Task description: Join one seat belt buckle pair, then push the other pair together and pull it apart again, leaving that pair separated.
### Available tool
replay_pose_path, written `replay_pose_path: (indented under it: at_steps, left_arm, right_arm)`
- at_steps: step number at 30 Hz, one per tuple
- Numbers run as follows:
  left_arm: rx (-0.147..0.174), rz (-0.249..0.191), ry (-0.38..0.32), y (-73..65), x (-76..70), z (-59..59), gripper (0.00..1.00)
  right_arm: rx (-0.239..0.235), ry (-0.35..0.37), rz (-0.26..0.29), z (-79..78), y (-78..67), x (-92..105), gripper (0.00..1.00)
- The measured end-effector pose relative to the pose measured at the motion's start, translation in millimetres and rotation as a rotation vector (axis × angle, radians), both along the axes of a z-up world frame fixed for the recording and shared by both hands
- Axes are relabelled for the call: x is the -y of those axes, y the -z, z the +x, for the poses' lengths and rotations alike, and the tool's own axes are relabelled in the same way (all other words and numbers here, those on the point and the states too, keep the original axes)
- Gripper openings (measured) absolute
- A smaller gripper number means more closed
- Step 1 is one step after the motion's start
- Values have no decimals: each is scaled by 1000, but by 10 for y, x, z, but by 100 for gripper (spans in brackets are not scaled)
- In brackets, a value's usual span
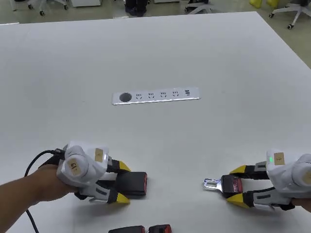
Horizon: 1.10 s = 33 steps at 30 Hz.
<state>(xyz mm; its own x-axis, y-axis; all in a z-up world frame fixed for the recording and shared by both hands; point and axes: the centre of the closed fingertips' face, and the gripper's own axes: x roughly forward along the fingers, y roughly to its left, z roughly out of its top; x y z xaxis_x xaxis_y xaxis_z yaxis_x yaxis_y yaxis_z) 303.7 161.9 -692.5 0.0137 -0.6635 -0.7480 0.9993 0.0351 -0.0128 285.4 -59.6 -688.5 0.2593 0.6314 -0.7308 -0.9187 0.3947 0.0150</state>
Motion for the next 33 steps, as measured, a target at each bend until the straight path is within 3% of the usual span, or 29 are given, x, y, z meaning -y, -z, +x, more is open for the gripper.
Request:
replay_pose_path:
  at_steps: [1, 2, 6, 19, 33]
  left_arm:
    - [6, -10, -6, 17, 26, 20, 36]
    - [-12, 7, -3, 46, 6, -14, 36]
    - [-7, 3, -11, 86, 60, 17, 35]
    - [-11, 5, -17, 44, 95, 151, 34]
    - [-11, 6, -27, -20, 79, 190, 34]
  right_arm:
    - [-2, -7, -3, 0, -1, -3, 36]
    - [2, -21, -12, 11, 10, 16, 36]
    - [-6, -28, -18, 25, 16, 27, 35]
    - [-9, -75, 7, 64, 23, -70, 35]
    - [-6, -123, 54, 132, -22, -483, 34]
